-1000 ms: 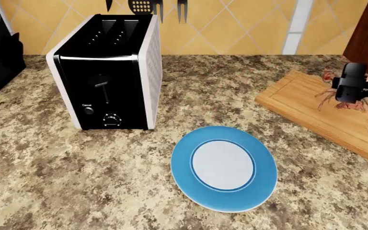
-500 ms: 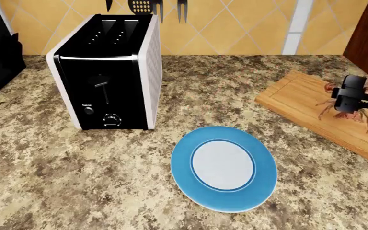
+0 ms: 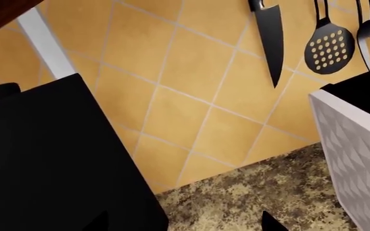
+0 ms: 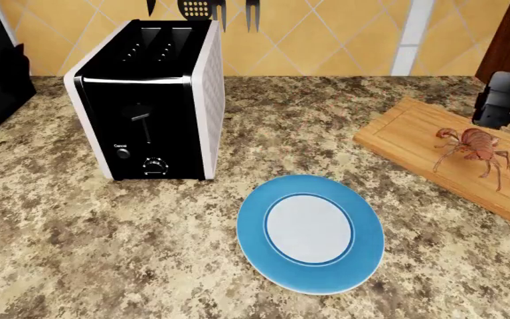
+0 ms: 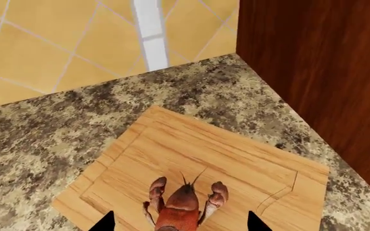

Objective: Pick the lobster from the plate and place it on the cutting board. Then pick the condiment bottle from the cabinet and place it next to the cutting board.

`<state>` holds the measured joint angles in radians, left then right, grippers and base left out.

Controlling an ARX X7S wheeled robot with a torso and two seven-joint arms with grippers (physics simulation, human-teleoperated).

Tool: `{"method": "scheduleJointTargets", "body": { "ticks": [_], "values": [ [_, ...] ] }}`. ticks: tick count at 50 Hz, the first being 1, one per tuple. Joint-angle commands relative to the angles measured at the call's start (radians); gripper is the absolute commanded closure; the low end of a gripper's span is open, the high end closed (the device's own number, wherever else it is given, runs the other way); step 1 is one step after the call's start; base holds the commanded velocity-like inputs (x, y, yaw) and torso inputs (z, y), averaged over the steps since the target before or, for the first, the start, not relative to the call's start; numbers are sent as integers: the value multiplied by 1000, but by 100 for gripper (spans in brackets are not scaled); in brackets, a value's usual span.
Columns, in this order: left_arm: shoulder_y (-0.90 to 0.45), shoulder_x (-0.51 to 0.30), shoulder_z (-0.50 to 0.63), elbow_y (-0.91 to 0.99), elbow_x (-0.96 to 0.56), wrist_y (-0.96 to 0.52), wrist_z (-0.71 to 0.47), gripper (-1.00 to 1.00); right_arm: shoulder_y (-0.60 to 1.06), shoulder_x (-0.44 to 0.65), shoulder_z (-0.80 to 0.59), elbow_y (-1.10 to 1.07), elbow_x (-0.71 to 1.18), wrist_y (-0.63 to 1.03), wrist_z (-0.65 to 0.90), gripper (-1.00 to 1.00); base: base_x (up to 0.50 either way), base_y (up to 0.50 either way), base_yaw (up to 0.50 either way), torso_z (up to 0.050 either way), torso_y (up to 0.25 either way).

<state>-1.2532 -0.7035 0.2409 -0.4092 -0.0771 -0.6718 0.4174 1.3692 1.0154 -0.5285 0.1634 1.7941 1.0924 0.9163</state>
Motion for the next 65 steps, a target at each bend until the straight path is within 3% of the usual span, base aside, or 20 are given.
{"method": "scheduleJointTargets", "body": {
  "ticks": [1,19,33,49,60,65],
  "values": [
    [-6,2,-8,-4,-1,0,-11,-100,179,-31,25,-95,34,52,48,-100,0,0,0,0,0],
    [17,-3,-20,34,-14,-14,-12,-100,352,-2,40,-387,492,-10,401,-100,0,0,0,13,7],
    [22,13,-45,53,-33,12,-22,-100,597,-112,-37,-240,473,100,417,-100,0,0,0,50,30],
    [35,17,-64,42,-53,55,-16,-100,781,-292,-80,16,132,230,152,-100,0,0,0,50,30],
    [29,29,-67,36,-58,55,-22,-100,980,-417,-217,262,-314,218,-275,-100,0,0,0,45,28],
    [33,30,-70,39,-60,65,-21,-100,987,-560,-48,352,-756,295,-547,-100,0,0,0,0,0]
  ]
}}
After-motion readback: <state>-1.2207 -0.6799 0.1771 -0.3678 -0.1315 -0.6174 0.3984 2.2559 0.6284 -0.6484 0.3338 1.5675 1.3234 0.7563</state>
